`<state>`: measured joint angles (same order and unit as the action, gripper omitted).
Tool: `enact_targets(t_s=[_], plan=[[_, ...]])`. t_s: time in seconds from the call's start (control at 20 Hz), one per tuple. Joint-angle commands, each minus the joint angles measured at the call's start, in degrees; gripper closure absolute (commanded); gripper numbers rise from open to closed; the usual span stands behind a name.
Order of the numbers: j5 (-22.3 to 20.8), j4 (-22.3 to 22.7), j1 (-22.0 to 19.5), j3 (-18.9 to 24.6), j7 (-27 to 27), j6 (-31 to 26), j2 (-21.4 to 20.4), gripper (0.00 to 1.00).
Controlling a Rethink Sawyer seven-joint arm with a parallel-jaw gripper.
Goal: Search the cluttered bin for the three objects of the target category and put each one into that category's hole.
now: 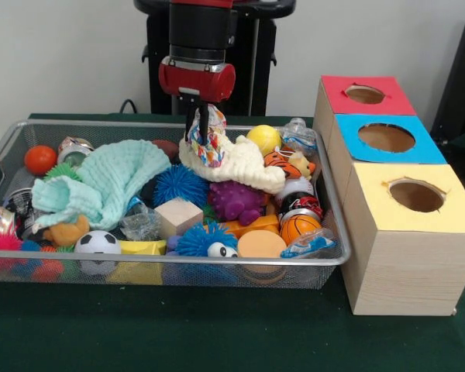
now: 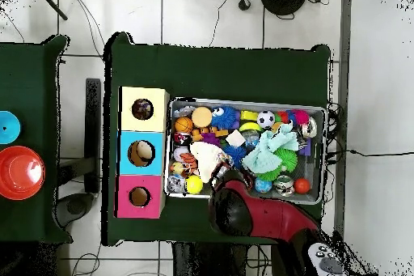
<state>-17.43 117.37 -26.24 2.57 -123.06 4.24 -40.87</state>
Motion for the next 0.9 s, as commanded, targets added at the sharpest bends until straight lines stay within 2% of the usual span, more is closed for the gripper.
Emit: enact_targets(t_s=[0.05, 0.2, 0.45, 0.7, 0.9], plan=[[-2.02, 1.31, -1.32, 5.7, -5.7, 2.11, -1.37, 1.0], [-1.49, 1.66, -1.59, 6.68, -5.94, 1.53, -1.95, 1.0], [0.44, 3.03, -3.43, 10.26, -6.94, -0.74, -5.64, 1.0], [3.9, 3.76, -2.29, 11.15, -8.89, -2.76, -8.37, 1.0], [7.33, 2.22, -0.27, 10.48, -9.43, -5.28, -9.53, 1.0]])
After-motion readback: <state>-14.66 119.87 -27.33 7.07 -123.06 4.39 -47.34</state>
